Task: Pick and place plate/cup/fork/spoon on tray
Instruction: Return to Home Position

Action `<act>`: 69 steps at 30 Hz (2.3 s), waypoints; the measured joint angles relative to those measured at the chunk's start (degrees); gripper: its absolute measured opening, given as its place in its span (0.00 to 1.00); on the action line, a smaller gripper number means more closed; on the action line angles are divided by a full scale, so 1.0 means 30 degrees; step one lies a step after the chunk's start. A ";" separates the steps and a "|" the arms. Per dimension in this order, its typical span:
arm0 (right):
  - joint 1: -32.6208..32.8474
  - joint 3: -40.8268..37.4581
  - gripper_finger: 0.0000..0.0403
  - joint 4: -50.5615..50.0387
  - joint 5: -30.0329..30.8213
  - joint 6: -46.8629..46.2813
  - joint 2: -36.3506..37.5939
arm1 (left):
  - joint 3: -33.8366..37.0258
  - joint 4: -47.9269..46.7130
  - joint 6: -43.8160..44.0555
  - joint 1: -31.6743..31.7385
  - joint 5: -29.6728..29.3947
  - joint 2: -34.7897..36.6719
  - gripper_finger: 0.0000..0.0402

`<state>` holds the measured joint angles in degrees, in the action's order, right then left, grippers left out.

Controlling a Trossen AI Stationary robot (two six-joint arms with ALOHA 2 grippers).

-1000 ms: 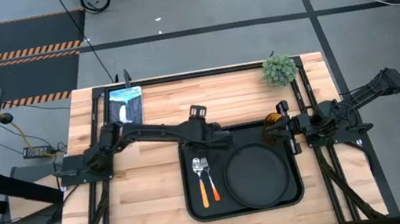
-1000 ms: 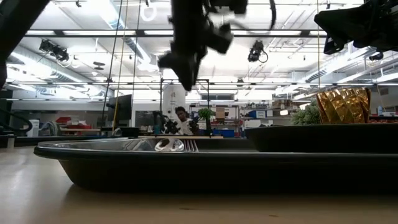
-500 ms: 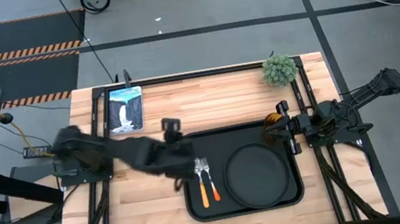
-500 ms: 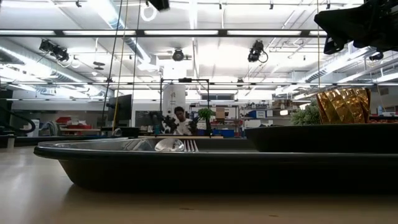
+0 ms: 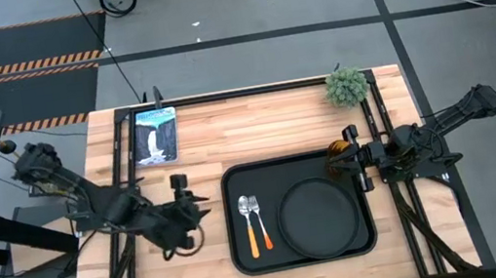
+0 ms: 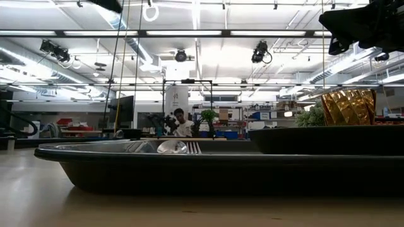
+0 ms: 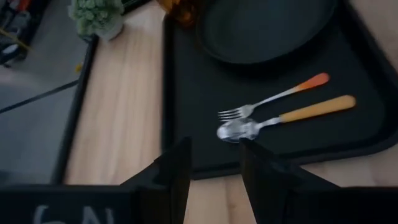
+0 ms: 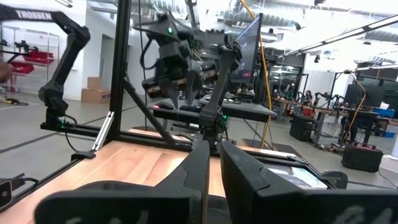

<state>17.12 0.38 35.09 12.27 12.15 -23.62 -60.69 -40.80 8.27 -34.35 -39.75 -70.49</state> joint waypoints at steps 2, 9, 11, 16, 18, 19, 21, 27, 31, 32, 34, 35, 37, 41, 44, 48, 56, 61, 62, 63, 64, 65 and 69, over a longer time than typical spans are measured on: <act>0.0003 -0.0007 0.11 0.0000 0.0000 0.0003 0.0007 | 0.1800 0.1850 0.0052 -0.0277 -0.0054 0.0988 0.35; -0.0001 -0.0004 0.11 0.0007 0.0000 -0.0001 0.0000 | 0.7897 1.0012 -0.1562 -0.0524 -0.0296 0.3864 0.35; 0.0002 -0.0007 0.11 0.0000 0.0000 -0.0004 0.0000 | 0.9366 1.2021 -0.2142 -0.0451 -0.0283 0.4593 0.35; -0.0010 -0.0004 0.11 -0.0005 0.0000 -0.0002 0.0000 | 1.2748 1.7409 -0.3535 0.0866 0.2728 0.6289 0.35; -0.0070 -0.0005 0.11 -0.0034 0.0000 0.0003 0.0000 | 1.3874 1.9473 -0.4052 0.1858 0.4561 0.6758 0.34; -0.0124 -0.0004 0.11 -0.0053 0.0000 -0.0004 0.0000 | 1.4343 2.0252 -0.4251 0.2421 0.5122 0.6916 0.32; -0.0264 -0.0007 0.11 -0.0238 0.0007 -0.0004 0.0007 | 1.5171 2.1349 -0.4510 0.3634 0.5828 0.7191 0.29; -0.0811 -0.0006 0.11 -0.3344 0.0007 0.0001 0.0000 | 1.6546 2.3320 -0.3868 0.6955 0.9789 0.7465 0.17; -0.0915 0.0000 0.11 -0.5515 0.0007 0.0003 0.0000 | 1.7367 2.4811 -0.3121 0.8074 1.1568 0.7490 0.09; -0.0915 -0.0004 0.11 -0.5860 0.0000 -0.0003 0.0000 | 1.7594 2.5112 -0.2965 0.8245 1.1766 0.7571 0.07; -0.0915 -0.0004 0.11 -0.6439 0.0000 0.0003 0.0000 | 1.8010 2.5627 -0.2629 0.8460 1.1985 0.7710 0.04; -0.0915 -0.0001 0.11 -0.6682 0.0004 0.0003 0.0000 | 1.8233 2.5881 -0.2425 0.8548 1.2040 0.7796 0.03; -0.0915 -0.0007 0.11 -0.6998 0.0000 -0.0004 0.0000 | 1.8612 2.6270 -0.2053 0.8641 1.2088 0.7964 0.02; -0.0915 -0.0007 0.11 -0.7368 0.0000 0.0000 0.0000 | 1.8880 2.6165 -0.1596 0.8649 1.2087 0.8449 0.02; -0.0915 -0.0002 0.11 -0.7298 0.0000 0.0001 0.0000 | 1.8880 2.6119 -0.1477 0.8649 1.2076 0.8713 0.03; -0.0915 -0.0007 0.11 -0.7272 0.0000 -0.0004 0.0000 | 1.8880 2.5918 -0.1479 0.8649 1.1965 0.9050 0.02; -0.0915 -0.0004 0.11 -0.7145 0.0000 -0.0004 0.0073 | 1.8880 2.3517 -0.0770 0.8649 1.1633 1.0490 0.02; -0.0893 -0.0005 0.11 -0.7293 0.0000 0.0001 0.1516 | 1.8880 2.2297 -0.0465 0.8642 1.1169 1.1966 0.02; -0.0893 -0.0007 0.11 -0.7293 0.0000 0.0003 0.1999 | 1.8880 2.2079 -0.0485 0.8642 1.1004 1.2272 0.02; -0.0893 -0.0007 0.11 -0.7293 0.0000 -0.0001 0.2511 | 1.8880 2.1881 -0.0546 0.8643 1.0762 1.2543 0.02; -0.0893 -0.0007 0.11 -0.7293 0.0000 0.0002 0.3057 | 1.8880 2.1609 -0.0593 0.8642 1.0589 1.2817 0.02; -0.0893 -0.0001 0.11 -0.7293 0.0000 -0.0004 0.3609 | 1.8880 2.1367 -0.0615 0.8642 1.0456 1.3079 0.02; -0.0969 -0.0003 0.11 -0.7326 0.0000 -0.0004 0.5064 | 1.8880 2.0471 -0.0530 0.8605 1.0399 1.3849 0.02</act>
<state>14.21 0.37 13.11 12.27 12.14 -8.43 -4.05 20.62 6.68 -8.54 -8.56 -28.95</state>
